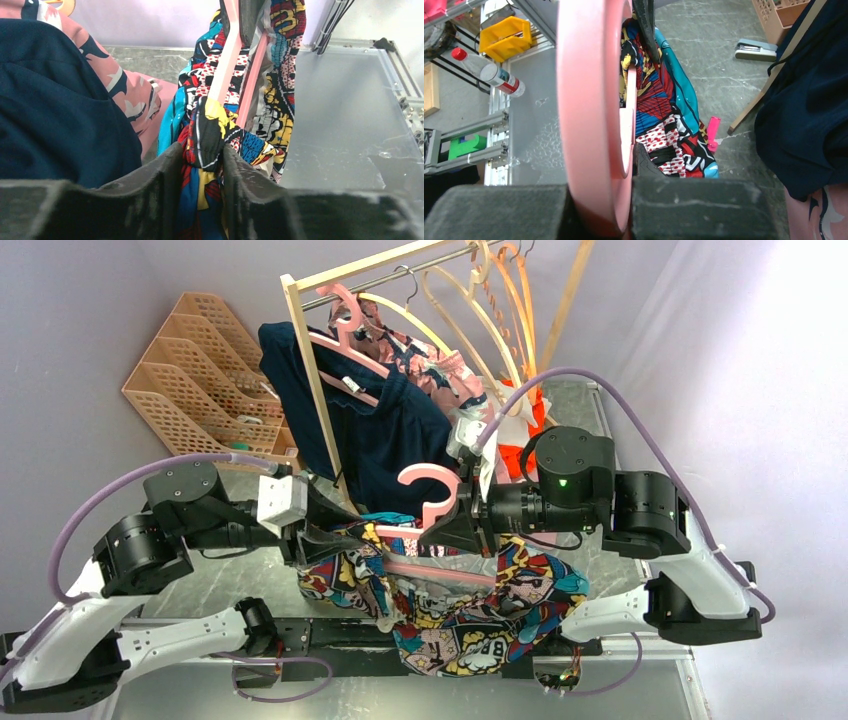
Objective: Place the shorts on the hanger
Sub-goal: Adjust the shorts on the hanger.
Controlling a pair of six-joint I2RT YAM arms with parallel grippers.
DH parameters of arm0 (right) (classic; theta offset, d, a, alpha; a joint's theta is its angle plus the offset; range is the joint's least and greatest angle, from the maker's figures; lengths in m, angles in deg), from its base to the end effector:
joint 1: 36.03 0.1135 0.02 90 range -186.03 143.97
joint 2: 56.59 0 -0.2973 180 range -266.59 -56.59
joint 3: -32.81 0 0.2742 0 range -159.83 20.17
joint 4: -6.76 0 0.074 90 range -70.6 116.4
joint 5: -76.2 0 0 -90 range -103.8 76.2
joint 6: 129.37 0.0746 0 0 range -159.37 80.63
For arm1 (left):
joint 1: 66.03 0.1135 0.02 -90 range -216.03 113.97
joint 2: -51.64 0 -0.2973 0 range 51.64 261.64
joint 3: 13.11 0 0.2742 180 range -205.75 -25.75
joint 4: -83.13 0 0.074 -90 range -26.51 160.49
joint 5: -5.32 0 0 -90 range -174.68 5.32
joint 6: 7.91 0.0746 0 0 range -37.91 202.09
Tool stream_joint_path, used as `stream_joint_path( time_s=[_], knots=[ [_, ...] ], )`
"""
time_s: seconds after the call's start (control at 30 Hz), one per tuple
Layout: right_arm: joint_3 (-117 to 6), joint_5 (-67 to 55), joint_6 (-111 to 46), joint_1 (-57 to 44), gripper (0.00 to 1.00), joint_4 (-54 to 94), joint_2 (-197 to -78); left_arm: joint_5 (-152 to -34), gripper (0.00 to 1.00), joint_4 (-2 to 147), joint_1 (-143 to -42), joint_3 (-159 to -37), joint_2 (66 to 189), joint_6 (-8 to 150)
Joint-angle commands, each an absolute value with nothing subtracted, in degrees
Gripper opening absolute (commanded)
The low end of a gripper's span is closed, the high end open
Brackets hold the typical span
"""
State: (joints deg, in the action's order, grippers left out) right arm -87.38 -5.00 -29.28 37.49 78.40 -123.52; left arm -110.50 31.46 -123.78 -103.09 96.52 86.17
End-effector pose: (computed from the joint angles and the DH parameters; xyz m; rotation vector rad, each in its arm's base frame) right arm 0.0480 0.2024 0.5602 -1.1755 1.6855 1.1045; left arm 0.0489 -0.1384 0.5014 1.2107 1.3229 -1.0664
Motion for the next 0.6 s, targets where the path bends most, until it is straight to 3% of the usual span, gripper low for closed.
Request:
stream_joint_path(
  time_s=[0.0,0.07,0.2,0.57],
  knots=[
    [-87.06,-4.86,-29.29,37.45,0.00,74.36,-121.03,-110.17,0.33,31.26,-123.78,-102.74,93.77,86.96],
    [-86.58,-5.04,-29.13,37.45,0.00,74.04,-120.40,-108.46,0.28,31.94,-123.79,-101.52,91.98,86.29],
    [-86.17,-5.62,-28.95,37.45,0.00,73.91,-119.60,-106.54,0.27,30.64,-123.77,-99.48,89.36,85.20],
    [-83.31,-8.80,-28.19,37.44,0.00,69.58,-115.54,-103.15,0.28,27.62,-123.77,-95.71,83.63,81.95]
  ],
)
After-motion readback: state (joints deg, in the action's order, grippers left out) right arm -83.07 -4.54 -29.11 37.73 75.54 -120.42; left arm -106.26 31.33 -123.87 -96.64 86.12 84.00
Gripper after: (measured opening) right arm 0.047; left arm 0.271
